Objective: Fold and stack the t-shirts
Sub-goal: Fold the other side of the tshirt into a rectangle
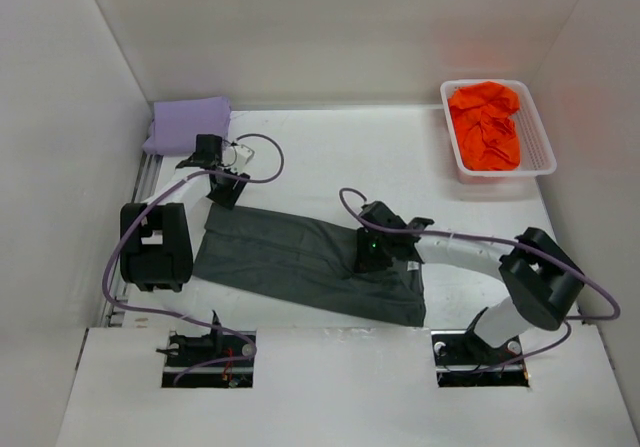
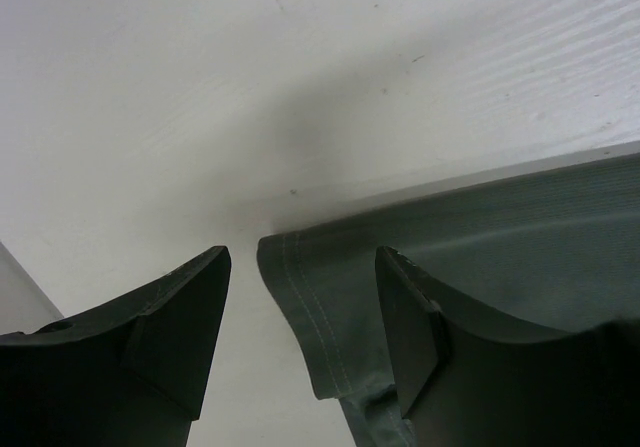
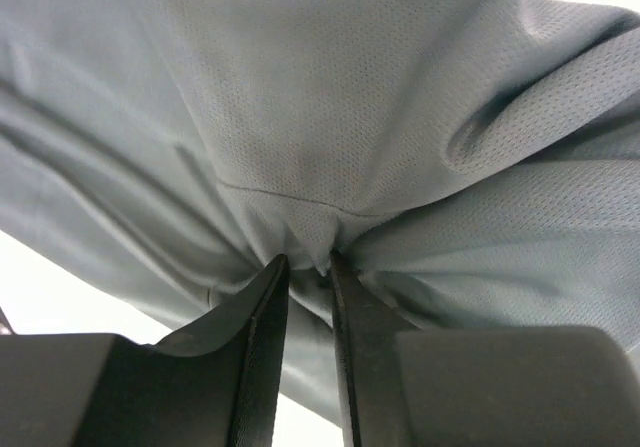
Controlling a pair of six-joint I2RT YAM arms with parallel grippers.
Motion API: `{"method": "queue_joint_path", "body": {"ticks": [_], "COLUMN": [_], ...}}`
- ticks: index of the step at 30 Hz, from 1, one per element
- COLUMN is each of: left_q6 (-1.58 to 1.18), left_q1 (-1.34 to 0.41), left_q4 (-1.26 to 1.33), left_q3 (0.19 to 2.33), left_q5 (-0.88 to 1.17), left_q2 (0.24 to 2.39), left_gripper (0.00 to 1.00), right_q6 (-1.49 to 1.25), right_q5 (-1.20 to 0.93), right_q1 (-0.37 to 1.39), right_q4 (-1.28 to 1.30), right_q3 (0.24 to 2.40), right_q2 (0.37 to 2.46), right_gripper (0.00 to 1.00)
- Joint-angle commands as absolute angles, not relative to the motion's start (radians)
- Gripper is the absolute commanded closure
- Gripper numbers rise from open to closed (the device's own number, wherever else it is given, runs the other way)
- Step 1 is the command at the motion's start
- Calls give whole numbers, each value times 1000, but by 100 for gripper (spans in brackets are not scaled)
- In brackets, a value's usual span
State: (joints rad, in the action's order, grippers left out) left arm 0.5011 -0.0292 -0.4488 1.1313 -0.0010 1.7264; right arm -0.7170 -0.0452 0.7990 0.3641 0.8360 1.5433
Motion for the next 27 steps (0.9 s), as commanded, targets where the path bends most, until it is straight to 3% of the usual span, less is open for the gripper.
{"method": "queue_joint_path", "body": {"ticks": [1,13,15,19,23,27], "left_q6": [500,538,540,543,543,545], "left_q1": [-2,80,93,97,94,100], "left_q4": [-417,-411,-396,-356,-331,-345], "left_q3": [1111,1120,1129,1141,1166,1193], "left_q5": [-6,0,3,28,35,15], "left_q2": [1729,1715,1712,1704,1729,1811], "left_gripper": [41,41,41,41,39,39], "right_q6": [-813,-907,-893,-824,-712,-655], "right_q5": [-34,-15,35,121,127,75], "right_q1": [846,940,868,620,414,349], "right_q4": [368,466,489,500,399,341], "right_q3": [795,753,746,710,696,713], "right_q2": [1479,1252,1168,1092,1176,1319], "right_gripper": [72,66,64,50,40,34]}}
